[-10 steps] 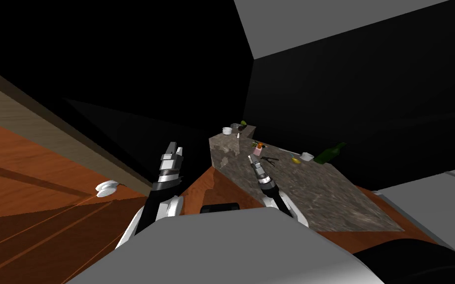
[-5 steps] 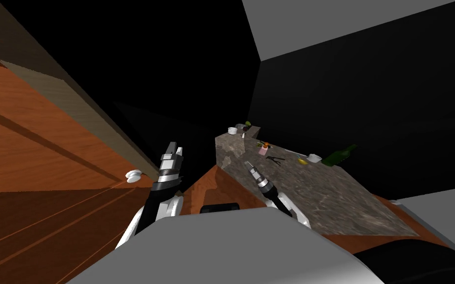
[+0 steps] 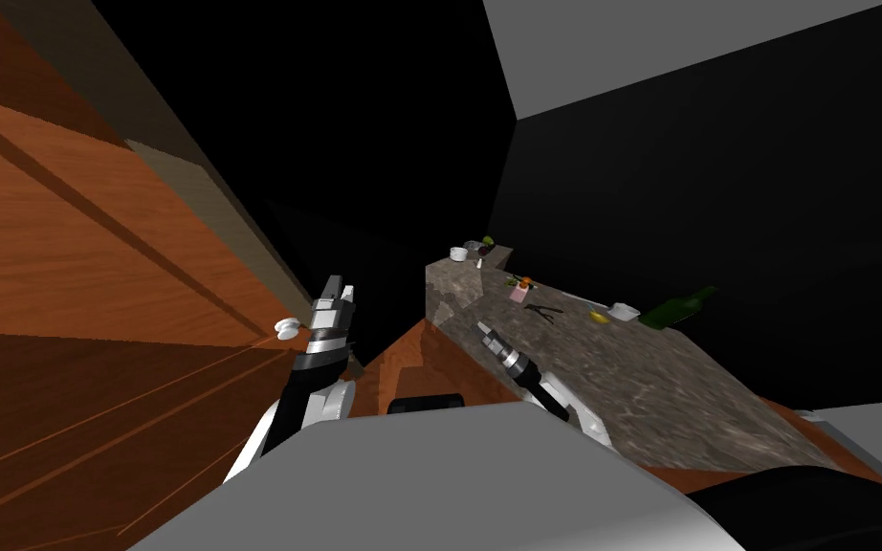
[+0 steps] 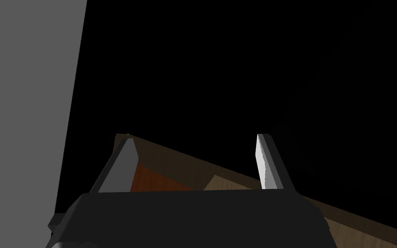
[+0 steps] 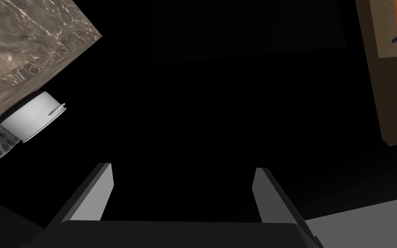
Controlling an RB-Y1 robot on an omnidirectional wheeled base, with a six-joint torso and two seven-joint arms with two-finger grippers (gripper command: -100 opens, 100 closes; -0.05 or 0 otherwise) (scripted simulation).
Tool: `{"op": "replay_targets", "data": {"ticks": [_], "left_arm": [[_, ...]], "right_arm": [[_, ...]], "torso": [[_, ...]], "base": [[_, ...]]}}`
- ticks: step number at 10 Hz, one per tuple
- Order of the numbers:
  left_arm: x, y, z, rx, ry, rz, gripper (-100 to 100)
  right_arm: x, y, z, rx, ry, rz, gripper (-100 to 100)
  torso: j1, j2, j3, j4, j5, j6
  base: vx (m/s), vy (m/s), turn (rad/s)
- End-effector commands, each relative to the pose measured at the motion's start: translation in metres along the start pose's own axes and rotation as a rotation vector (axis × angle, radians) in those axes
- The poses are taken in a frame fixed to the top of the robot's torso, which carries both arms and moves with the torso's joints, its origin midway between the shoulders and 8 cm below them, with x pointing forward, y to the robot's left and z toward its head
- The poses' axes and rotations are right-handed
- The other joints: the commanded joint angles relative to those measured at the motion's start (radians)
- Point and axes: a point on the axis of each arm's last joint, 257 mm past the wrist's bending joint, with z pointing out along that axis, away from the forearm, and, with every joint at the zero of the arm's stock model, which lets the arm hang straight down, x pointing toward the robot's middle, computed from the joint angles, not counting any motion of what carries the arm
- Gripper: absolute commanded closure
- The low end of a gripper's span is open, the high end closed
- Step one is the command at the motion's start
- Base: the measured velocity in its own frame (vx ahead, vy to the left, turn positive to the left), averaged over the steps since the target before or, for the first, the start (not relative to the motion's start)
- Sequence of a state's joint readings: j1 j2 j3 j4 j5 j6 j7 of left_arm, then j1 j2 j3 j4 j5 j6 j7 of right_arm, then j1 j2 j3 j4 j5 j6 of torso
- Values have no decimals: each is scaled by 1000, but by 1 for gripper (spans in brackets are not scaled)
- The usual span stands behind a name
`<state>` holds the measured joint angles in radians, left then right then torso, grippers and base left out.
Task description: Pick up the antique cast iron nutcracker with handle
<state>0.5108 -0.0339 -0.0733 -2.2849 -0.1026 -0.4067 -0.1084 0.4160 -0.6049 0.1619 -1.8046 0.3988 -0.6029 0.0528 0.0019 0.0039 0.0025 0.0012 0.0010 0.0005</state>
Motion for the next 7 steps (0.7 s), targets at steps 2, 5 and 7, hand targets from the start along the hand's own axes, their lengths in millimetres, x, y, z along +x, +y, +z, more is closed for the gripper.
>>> {"op": "replay_targets", "data": {"ticks": [2,5,7], "left_arm": [[0,0,0,0,0,0,0],[0,0,0,0,0,0,0],[0,0,0,0,0,0,0]], "right_arm": [[14,-24,-7,25,89,-73,-100],[29,-51,-21,62,173,-134,-100],[42,-80,-38,107,255,-188,-100]], "torso": [[-2,-1,-1,0,-1,0],[-3,-1,-1,0,-1,0],[-2,-1,-1,0,-1,0]], "base": [[-18,26,68],[-19,25,76],[-22,29,109]]}}
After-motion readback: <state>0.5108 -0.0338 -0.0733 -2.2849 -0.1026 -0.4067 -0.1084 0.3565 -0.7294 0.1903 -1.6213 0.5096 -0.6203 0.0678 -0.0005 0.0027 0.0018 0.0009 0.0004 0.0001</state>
